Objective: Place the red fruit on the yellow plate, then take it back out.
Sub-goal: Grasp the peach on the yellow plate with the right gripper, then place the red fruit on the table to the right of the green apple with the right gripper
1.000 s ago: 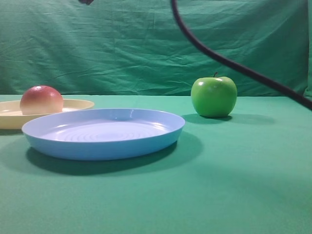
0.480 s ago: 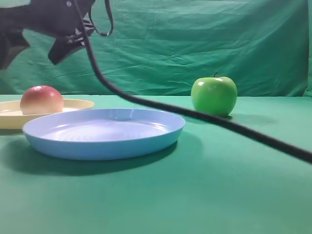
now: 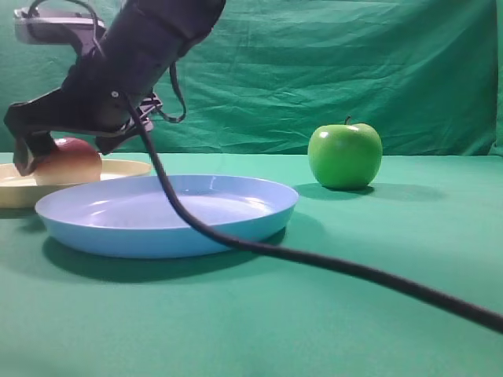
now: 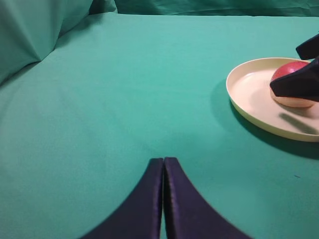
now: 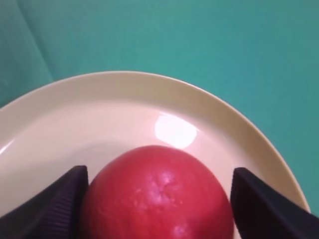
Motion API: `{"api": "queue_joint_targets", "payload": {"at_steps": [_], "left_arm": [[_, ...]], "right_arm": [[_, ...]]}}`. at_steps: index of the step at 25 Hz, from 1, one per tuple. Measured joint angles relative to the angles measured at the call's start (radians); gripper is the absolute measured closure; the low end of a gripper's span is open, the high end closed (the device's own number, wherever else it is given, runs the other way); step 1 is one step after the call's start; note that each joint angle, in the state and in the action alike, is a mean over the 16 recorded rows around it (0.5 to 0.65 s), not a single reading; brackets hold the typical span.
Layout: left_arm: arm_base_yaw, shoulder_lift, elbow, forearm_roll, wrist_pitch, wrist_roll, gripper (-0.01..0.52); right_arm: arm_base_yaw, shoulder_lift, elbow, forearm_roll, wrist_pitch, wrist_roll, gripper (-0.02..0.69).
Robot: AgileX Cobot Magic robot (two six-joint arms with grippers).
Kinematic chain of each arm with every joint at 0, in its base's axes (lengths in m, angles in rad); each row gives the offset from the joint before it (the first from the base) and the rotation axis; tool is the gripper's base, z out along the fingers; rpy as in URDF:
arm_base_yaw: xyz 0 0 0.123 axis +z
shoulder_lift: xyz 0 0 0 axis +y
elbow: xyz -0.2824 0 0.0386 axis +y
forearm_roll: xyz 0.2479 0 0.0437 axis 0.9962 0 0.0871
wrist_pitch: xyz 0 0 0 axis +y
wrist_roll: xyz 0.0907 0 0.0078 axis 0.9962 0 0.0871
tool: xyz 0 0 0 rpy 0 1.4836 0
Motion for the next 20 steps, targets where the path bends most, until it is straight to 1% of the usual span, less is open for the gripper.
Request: {"api": "queue_joint_targets", "payload": {"at_steps": [5,10,13,20], "left_arm": [[0.000,0.000,0.000,0.000,0.000,0.000,0.514],[0.000,0.000,0.000,0.000,0.000,0.000,0.514],[0.000,0.000,0.000,0.000,0.000,0.000,0.514],[0.000,0.000,0.000,0.000,0.000,0.000,0.514]], "right_arm": [[-0.009,-0.019,-0.001,0.014,0.051,0.000,0.320],[-0.031,-0.106,-0.001,-0.029,0.162,0.019,0.413],[-0.049,-0.185,-0.001,-0.086,0.252,0.059,0.438],[-0.118,-0.431,0.048,-0.260,0.467,0.218,0.443]]}}
